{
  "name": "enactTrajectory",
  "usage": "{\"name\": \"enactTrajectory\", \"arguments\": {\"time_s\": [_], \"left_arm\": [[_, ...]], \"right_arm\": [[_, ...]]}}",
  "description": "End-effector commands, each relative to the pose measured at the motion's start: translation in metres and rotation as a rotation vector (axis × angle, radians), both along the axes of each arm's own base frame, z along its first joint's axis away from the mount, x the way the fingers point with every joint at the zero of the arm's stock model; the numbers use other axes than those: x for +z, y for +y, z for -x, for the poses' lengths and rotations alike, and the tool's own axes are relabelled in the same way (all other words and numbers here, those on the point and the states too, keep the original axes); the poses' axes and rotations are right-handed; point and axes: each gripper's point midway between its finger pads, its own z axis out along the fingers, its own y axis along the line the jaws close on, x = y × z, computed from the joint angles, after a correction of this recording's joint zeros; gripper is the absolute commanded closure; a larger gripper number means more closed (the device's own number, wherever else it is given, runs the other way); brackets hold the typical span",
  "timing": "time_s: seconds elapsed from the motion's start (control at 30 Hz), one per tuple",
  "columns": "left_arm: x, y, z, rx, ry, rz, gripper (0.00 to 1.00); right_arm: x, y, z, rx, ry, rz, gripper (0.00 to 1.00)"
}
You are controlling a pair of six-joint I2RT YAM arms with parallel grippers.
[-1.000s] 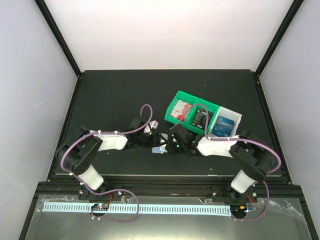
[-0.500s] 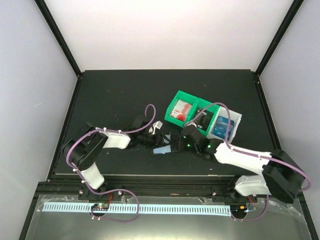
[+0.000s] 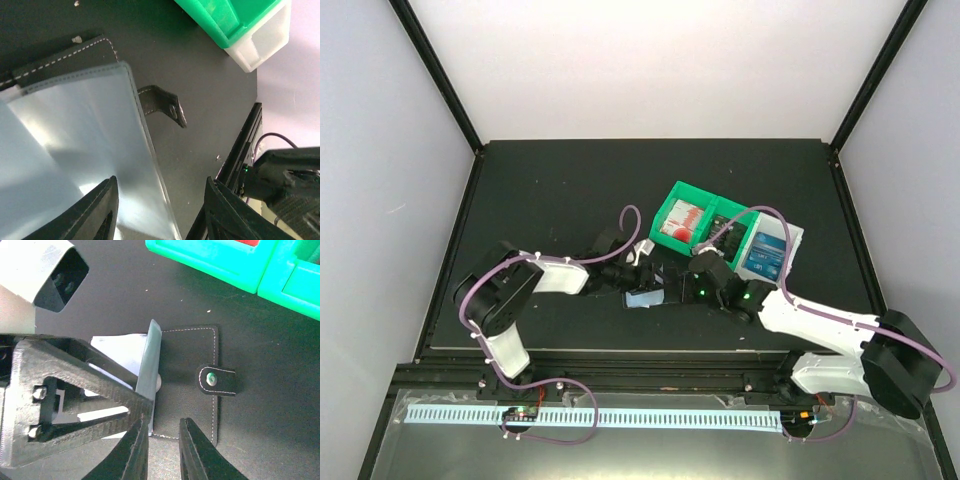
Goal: Put the credit cards into the card holder
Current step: Open the card holder at the center of the board.
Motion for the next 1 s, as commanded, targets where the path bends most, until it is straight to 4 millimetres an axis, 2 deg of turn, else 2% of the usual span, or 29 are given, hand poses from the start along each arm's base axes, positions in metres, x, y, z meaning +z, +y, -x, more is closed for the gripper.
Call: {"name": "enactTrajectory", "arguments": {"time_s": [0.0, 0.13, 0.3, 0.4, 0.67, 0.8, 0.97], "left_arm": [[-0.001, -0.011, -0.008, -0.019, -0.029, 0.001, 0.51], [-0.003, -0.014, -0.009, -0.024, -0.027, -0.011, 0.49], [-0.014, -0.016, -0.004, -0.056, -0.031, -0.079, 0.38], [-0.022, -0.015, -0.001, -0.065, -0.015, -0.098, 0.35], [-0.029, -0.015, 0.001, -0.075, -0.01, -0.136, 0.31], [-0.017, -0.011, -0.001, -0.071, -0.054, -0.153, 0.31], [0.002, -0.004, -0.005, -0.074, -0.13, -0.187, 0.32]], "right_arm": [[0.012, 0.012, -0.005, 0.02, -0.023, -0.051, 0.8], [0.017, 0.011, -0.004, 0.01, -0.027, -0.068, 0.8], [0.022, 0.004, -0.007, -0.022, -0.043, -0.06, 0.8], [0.023, -0.003, -0.009, -0.061, -0.049, -0.05, 0.78], [0.029, -0.022, -0.015, -0.163, -0.074, -0.019, 0.75], [0.033, -0.036, -0.02, -0.195, -0.093, 0.074, 0.71], [0.05, -0.053, -0.044, -0.171, -0.139, 0.181, 0.63]]}}
